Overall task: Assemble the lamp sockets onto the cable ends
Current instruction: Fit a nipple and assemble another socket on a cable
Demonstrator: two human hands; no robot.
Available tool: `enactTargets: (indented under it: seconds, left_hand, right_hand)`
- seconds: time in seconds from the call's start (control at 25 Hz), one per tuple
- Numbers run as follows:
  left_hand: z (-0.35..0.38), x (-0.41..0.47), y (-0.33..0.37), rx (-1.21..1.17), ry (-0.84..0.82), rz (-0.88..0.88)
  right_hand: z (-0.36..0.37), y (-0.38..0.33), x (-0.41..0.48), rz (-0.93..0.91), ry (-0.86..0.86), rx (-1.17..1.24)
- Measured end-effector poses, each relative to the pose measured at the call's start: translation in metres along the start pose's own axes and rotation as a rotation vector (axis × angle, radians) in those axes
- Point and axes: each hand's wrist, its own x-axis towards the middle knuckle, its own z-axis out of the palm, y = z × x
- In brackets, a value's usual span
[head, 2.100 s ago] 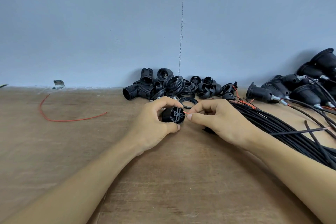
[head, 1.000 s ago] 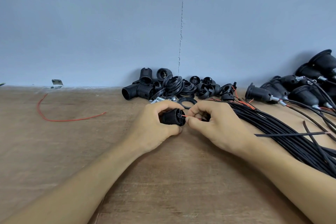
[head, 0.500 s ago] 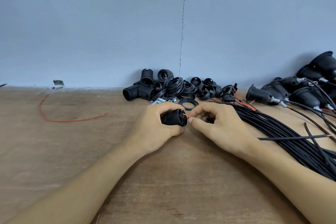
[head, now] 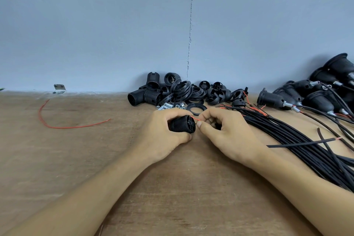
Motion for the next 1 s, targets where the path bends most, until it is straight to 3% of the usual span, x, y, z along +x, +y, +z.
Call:
enactTargets:
  seconds: [1.0]
  left_hand:
    - [0.0016, -0.0019, 0.0035, -0.011, 0.028, 0.007]
  right_hand:
    - [0.0044, -0.0004, -0.0020, -0.016, 0.038, -0.053]
